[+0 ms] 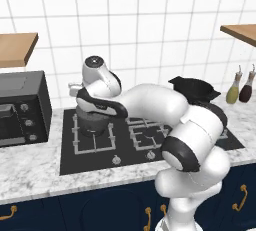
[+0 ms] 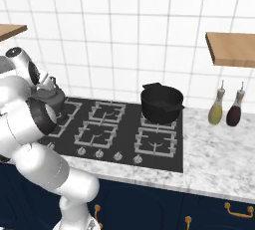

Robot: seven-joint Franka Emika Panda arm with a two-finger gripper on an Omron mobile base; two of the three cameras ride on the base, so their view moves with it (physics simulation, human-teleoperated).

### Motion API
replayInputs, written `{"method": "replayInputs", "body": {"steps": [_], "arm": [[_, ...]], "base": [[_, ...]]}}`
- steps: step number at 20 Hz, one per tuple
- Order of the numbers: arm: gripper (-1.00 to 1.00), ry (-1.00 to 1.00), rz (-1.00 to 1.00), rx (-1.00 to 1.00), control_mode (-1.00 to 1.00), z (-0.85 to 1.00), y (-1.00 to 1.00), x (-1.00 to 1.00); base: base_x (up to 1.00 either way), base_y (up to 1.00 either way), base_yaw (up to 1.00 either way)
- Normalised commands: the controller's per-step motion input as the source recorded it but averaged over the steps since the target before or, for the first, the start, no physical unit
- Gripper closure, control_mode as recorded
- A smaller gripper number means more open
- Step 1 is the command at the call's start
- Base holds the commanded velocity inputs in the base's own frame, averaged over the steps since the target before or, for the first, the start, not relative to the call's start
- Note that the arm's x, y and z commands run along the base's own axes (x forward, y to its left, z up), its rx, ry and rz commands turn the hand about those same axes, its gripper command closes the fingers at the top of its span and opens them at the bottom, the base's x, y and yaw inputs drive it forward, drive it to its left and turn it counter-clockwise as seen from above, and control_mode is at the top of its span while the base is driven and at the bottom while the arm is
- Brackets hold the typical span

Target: Pick the kettle from the counter and place it on a stove burner. Then turn the burner on.

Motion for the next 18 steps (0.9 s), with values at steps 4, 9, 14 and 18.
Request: {"method": "replayInputs", "body": {"steps": [4,9,14,18], "arm": [[1.00,0.00,0.06,0.00,-1.00,-0.23,0.02,0.38],[1.00,0.00,0.05,-0.02,-1.00,-0.32,0.15,0.46],[1.00,0.00,0.04,-0.03,-1.00,-0.33,0.24,0.43],[1.00,0.00,0.03,-0.04,-1.00,-0.30,0.29,0.46]], "base": [[0.00,0.00,0.00],[0.00,0.00,0.00],[0.00,0.00,0.00],[0.00,0.00,0.00]]}}
